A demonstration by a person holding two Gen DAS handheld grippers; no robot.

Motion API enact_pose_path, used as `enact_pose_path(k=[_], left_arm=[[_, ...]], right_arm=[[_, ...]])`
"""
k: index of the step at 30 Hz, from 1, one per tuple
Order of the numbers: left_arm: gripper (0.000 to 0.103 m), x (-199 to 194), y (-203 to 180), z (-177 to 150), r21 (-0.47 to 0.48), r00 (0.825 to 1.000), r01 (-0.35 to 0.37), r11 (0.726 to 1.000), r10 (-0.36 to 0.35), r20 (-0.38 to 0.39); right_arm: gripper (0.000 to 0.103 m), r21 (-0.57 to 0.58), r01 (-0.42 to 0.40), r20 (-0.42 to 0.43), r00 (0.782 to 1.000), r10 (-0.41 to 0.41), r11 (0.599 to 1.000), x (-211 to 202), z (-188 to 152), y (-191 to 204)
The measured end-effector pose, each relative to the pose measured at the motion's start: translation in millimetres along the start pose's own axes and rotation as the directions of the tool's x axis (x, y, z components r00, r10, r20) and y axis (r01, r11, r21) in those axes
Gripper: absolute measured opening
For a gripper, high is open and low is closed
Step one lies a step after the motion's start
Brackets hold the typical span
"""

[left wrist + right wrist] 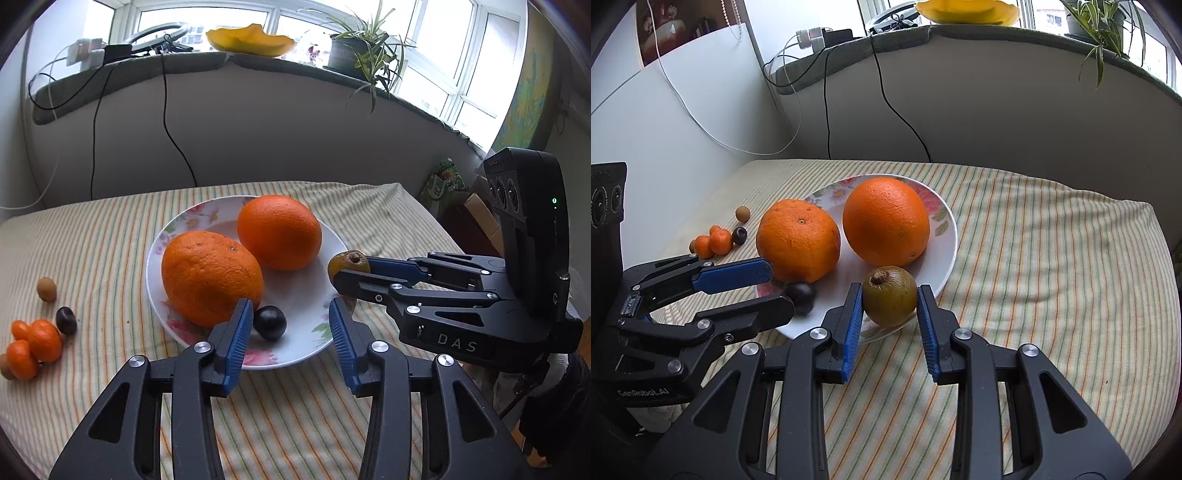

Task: Organize fruits
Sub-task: 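Carry the kiwi with the right gripper while the left gripper carries the plum into the plate, then open both grippers over the plate and withdraw them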

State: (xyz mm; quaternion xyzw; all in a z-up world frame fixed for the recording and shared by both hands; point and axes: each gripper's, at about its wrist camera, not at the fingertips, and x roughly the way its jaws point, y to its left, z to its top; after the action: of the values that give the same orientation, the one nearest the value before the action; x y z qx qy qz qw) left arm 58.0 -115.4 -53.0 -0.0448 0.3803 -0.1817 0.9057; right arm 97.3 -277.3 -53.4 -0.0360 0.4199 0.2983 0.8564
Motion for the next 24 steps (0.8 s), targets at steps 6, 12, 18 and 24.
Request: enact_pose_path(k=[6, 12, 18, 24], left_arm=[[0.048, -2, 0, -1, 0.0, 1.0, -0.008, 1.0, 0.008, 0.004], [0.052, -5, -1, -3, -0.002, 1.0, -0.013, 1.0, 0.014, 0.01], [0.054, -9, 3, -6, -0.012, 1.0, -0.02, 1.0, 0.021, 0.016], [0.054, -18, 16, -11, -0.037, 0.999, -0.035, 0.999, 0.036, 0.028]], right_arm=[[0.063, 0.004, 0.018, 0.011, 1.0, -0.018, 1.0, -2, 0, 0], [0.071, -0.008, 0.03, 0.043, 0.999, -0.029, 1.0, -9, 4, 3], [0.077, -0.01, 0.028, 0.051, 0.998, -0.028, 1.0, -11, 5, 7], [0.079, -0.013, 0.016, 0.063, 0.998, -0.015, 1.0, -14, 10, 15]])
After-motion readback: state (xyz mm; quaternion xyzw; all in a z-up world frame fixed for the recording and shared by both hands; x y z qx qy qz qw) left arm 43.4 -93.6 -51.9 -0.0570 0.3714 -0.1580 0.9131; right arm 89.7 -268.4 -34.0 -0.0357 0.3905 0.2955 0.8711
